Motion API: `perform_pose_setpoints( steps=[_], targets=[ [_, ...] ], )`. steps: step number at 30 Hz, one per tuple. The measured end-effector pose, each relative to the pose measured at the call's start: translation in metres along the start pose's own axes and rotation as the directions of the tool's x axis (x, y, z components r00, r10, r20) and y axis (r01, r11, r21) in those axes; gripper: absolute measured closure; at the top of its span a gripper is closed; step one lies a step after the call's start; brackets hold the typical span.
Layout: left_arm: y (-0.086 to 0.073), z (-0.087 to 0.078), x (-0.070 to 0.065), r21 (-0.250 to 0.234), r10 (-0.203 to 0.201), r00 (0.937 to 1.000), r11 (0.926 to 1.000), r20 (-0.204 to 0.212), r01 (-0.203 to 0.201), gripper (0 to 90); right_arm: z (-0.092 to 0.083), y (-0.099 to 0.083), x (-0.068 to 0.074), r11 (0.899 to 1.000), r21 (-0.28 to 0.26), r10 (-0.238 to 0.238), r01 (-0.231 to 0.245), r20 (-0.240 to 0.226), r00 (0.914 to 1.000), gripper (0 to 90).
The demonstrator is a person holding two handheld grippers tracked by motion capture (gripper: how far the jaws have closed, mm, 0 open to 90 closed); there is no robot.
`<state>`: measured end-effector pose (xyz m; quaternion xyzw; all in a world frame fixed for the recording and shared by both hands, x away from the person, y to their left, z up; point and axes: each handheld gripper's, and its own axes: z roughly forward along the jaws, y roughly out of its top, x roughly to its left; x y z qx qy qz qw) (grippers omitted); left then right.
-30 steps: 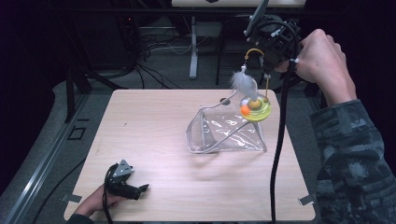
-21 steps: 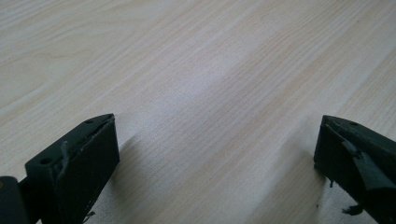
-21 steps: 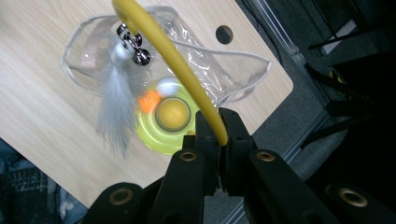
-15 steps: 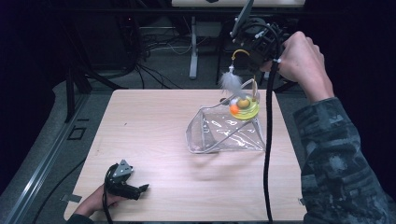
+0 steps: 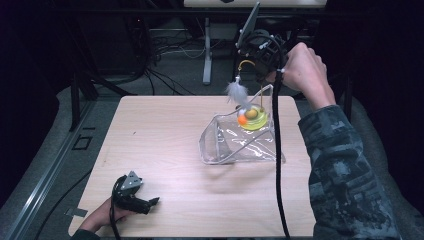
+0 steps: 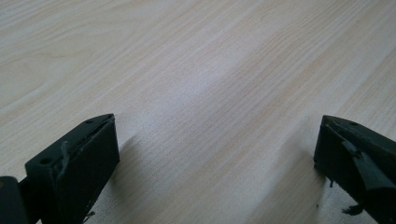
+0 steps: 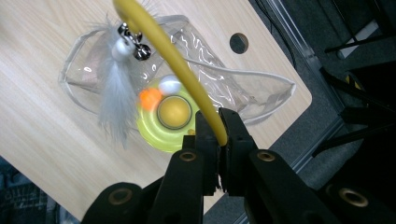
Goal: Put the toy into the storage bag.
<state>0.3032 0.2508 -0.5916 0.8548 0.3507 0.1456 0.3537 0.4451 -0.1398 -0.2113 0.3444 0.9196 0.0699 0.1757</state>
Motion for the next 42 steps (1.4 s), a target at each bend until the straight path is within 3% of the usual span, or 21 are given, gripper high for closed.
perform_pose_setpoints(
  steps=[25, 42],
  targets=[
    [0.0, 0.0, 0.0, 0.0, 0.001, 1.0, 1.0, 0.0, -0.001, 0.0, 0.054, -0.01, -0.003, 0.999, 0.012, 0.039, -0.039, -0.035, 0.9986, 87.3],
    [0.0, 0.0, 0.0, 0.0, 0.003, 1.0, 1.0, 0.0, -0.003, 0.0, 0.094, -0.024, 0.006, 0.997, 0.074, 0.033, -0.029, -0.054, 0.998, 87.3]
  ],
)
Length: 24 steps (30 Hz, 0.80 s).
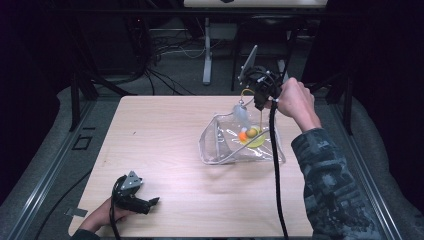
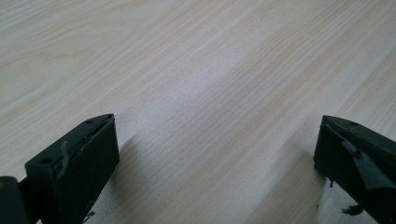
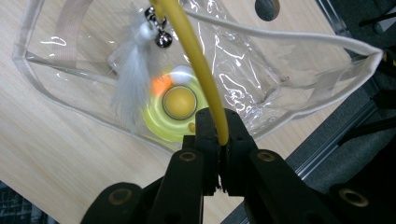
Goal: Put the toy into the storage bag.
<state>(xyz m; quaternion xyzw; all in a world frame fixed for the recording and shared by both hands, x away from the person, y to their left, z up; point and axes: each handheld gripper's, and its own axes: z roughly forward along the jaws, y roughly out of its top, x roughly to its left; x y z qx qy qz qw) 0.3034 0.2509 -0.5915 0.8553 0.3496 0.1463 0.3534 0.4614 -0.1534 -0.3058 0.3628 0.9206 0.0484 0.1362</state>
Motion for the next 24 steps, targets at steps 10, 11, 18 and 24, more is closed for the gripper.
perform_pose_setpoints(
  steps=[10, 11, 18, 24],
  targets=[
    [0.0, 0.0, 0.0, 0.0, -0.001, 1.0, 1.0, 0.0, 0.001, 0.0, 0.018, -0.011, 0.003, 1.0, 0.014, -0.007, 0.007, -0.003, 1.0, 87.3],
    [0.0, 0.0, 0.0, 0.001, -0.002, 1.0, 1.0, 0.001, 0.002, 0.0, 0.02, -0.012, 0.003, 1.0, 0.015, -0.005, 0.006, -0.007, 1.0, 87.3],
    [0.0, 0.0, 0.0, 0.0, -0.003, 1.0, 1.0, 0.001, 0.003, 0.0, 0.034, -0.018, 0.003, 1.0, 0.029, 0.0, 0.001, -0.019, 0.9998, 87.4],
    [0.0, 0.0, 0.0, 0.0, -0.004, 1.0, 1.0, 0.001, 0.004, 0.0, 0.044, -0.02, 0.004, 0.999, 0.047, 0.009, -0.008, -0.016, 0.9998, 87.4]
  ],
)
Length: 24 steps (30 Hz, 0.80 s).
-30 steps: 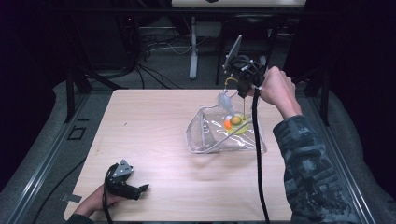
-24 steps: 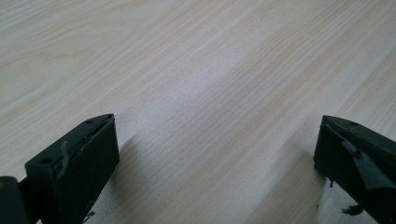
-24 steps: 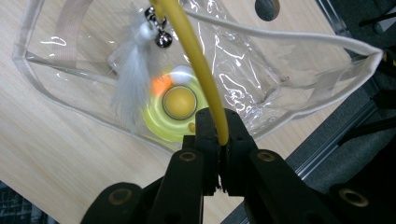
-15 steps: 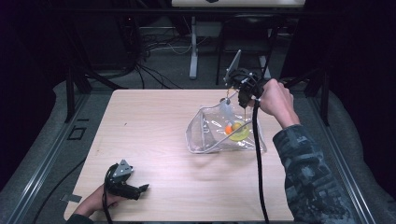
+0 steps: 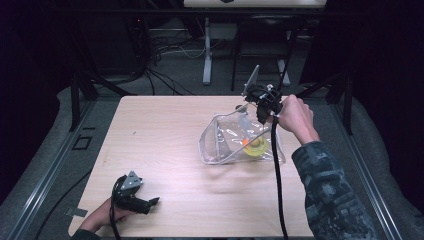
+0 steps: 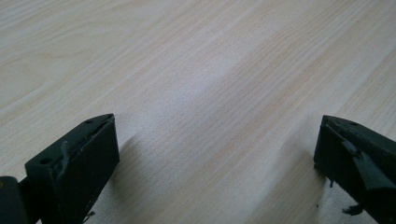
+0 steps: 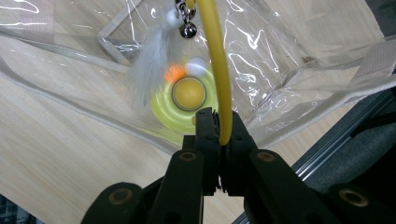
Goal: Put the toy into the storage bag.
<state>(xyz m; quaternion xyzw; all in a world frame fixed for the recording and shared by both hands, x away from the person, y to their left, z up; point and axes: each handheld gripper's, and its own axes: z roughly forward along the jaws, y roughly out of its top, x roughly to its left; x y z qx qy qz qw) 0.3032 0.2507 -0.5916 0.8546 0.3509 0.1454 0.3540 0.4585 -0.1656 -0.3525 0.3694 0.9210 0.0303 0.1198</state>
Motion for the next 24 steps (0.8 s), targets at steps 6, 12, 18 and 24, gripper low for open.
perform_pose_setpoints(
  steps=[6, 12, 18, 24],
  targets=[
    [0.0, 0.0, 0.0, 0.001, 0.005, 1.0, 1.0, -0.001, -0.005, 0.0, 0.007, 0.0, -0.001, 1.0, 0.009, 0.005, -0.005, -0.013, 0.9999, 87.4],
    [0.0, 0.0, 0.0, 0.001, 0.005, 1.0, 1.0, 0.0, -0.005, 0.0, 0.012, 0.0, 0.0, 1.0, 0.022, 0.016, -0.015, -0.01, 0.9998, 87.3],
    [0.0, 0.0, 0.0, 0.001, 0.005, 1.0, 1.0, 0.0, -0.005, 0.0, 0.02, 0.0, 0.0, 0.998, 0.054, 0.024, -0.023, -0.003, 0.9997, 87.3],
    [0.0, 0.0, 0.0, 0.001, 0.005, 1.0, 1.0, 0.0, -0.005, 0.0, 0.021, -0.001, 0.0, 0.998, 0.061, 0.022, -0.021, -0.007, 0.9997, 82.5]
  ],
)
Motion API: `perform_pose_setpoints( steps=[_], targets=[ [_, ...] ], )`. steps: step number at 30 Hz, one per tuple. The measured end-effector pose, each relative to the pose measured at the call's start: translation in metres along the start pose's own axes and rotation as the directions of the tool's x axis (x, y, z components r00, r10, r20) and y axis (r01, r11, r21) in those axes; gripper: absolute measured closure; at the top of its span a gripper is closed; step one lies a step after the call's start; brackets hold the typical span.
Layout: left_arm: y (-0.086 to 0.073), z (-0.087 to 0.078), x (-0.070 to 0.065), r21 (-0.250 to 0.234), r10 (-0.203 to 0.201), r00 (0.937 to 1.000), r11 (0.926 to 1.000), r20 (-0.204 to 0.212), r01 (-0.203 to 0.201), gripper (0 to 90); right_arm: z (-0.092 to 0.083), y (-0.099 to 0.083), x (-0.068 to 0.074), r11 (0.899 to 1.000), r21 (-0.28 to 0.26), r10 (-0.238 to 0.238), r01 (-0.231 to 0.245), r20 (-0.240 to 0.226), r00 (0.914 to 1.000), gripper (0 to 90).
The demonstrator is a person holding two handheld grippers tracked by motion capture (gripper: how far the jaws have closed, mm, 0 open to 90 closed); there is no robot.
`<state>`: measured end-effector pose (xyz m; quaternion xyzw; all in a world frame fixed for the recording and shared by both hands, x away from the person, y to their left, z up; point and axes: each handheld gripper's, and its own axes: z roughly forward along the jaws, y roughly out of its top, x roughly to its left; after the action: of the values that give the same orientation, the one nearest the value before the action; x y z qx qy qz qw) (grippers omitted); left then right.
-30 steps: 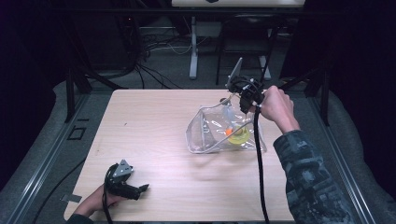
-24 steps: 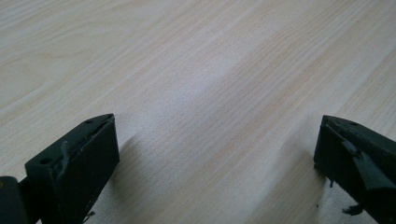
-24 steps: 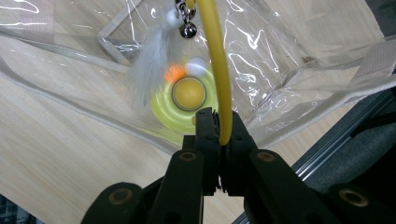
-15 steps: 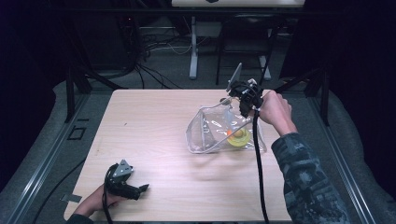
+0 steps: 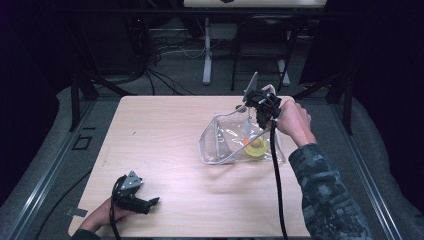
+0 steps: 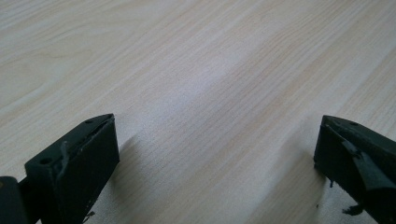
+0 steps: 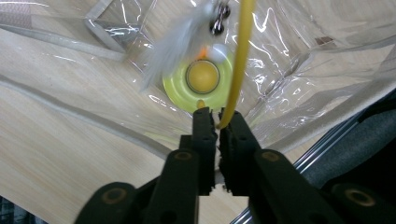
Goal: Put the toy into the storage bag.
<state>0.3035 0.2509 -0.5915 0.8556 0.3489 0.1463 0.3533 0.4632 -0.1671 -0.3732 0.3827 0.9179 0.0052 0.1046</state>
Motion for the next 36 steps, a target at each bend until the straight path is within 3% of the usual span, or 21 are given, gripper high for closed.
perform_pose_setpoints(
  steps=[5, 8, 13, 17, 24, 31, 36],
  targets=[
    [0.0, 0.0, 0.0, 0.0, -0.001, 1.0, 1.0, 0.0, 0.001, 0.0, -0.012, -0.003, 0.0, 0.999, -0.041, 0.01, -0.011, -0.02, 0.9998, 68.4],
    [0.0, 0.0, 0.0, -0.001, -0.004, 1.0, 1.0, 0.0, 0.004, 0.0, -0.022, -0.006, 0.0, 0.998, -0.062, 0.01, -0.012, -0.038, 0.9992, 52.4],
    [0.0, 0.0, 0.0, 0.0, 0.0, 1.0, 1.0, 0.001, 0.0, 0.0, -0.037, -0.013, 0.002, 0.994, -0.11, 0.021, -0.027, -0.056, 0.9982, 35.3],
    [0.0, 0.0, 0.0, 0.0, 0.0, 1.0, 1.0, 0.0, 0.0, 0.0, -0.048, -0.022, 0.005, 0.987, -0.155, 0.025, -0.031, -0.04, 0.9989, 21.5],
    [0.0, 0.0, 0.0, 0.0, 0.0, 1.0, 1.0, 0.0, 0.0, 0.0, -0.058, -0.04, 0.009, 0.981, -0.187, 0.046, -0.05, -0.026, 0.9986, 3.1],
    [0.0, 0.001, 0.0, -0.008, -0.002, 1.0, 1.0, -0.008, 0.001, 0.0, -0.06, -0.062, 0.01, 0.974, -0.213, 0.073, -0.074, -0.015, 0.9972, 0.0],
    [0.0, 0.001, 0.0, -0.006, 0.001, 1.0, 1.0, -0.008, -0.001, 0.0, -0.051, -0.083, 0.011, 0.968, -0.234, 0.092, -0.095, -0.023, 0.9954, 0.0]
  ],
)
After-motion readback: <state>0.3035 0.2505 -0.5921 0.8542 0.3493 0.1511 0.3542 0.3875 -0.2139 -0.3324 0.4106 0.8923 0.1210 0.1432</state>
